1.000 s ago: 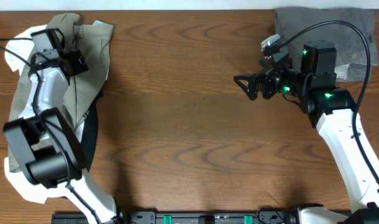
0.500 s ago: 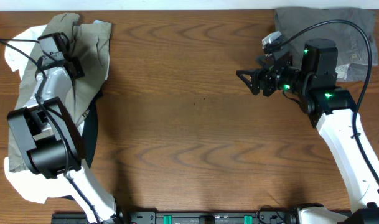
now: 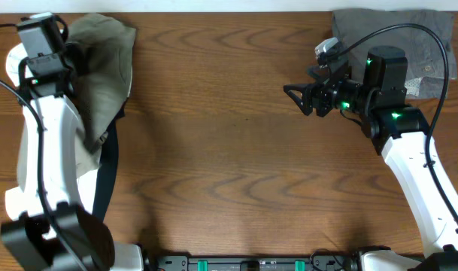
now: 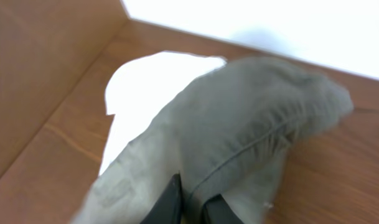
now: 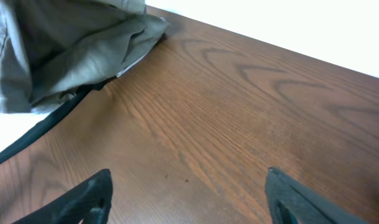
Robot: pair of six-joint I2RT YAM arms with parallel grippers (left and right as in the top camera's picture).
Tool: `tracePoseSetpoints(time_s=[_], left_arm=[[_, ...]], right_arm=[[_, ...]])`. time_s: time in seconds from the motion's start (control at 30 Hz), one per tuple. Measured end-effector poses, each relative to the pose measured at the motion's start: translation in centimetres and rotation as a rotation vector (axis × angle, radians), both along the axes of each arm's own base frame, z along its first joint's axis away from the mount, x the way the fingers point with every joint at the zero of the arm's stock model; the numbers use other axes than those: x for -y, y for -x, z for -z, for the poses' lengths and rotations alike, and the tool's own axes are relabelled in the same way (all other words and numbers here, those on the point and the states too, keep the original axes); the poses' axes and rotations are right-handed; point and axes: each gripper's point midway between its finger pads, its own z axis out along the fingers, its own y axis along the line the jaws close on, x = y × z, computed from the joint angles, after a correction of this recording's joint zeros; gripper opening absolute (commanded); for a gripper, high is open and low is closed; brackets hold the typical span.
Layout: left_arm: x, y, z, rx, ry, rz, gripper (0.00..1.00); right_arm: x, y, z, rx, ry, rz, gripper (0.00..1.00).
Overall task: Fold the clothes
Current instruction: 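Reach the left gripper to the khaki shorts on the pile and grasp, then lift the khaki shorts with the left gripper and drag them toward center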
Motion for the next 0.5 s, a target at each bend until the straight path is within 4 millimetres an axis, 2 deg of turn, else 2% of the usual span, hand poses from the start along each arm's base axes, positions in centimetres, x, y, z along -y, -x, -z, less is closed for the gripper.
tracePoseSetpoints(time_s=[0.07,0.23,0.3,0.43,0.5], left_arm=[[2.1,0.4,-1.3,0.021,0.009,0.039,0.07],[9.0,1.2,-5.5,0.112,0.018,0.193,0.07],[12.3,1.7,-7.6,0.167,0.019,0.272,0.06],[17.6,3.1,-11.7,0.294,0.031,0.4,0.06],[20.3,4.4,-13.9,0.359,0.05,0.469,0.06]], right_arm=[[0.0,0.0,0.0,0.0,-0.002,-0.002,0.69],[-0.1,0.1,-0.1,0.0,-0.005,-0.007,0.63],[-0.1,0.1,0.0,-0.002,-0.006,-0.008,0.6],[-0.2,0.1,-0.1,-0.011,-0.015,-0.005,0.6],[-0.1,0.1,-0.1,-0.019,-0.021,0.001,0.61]])
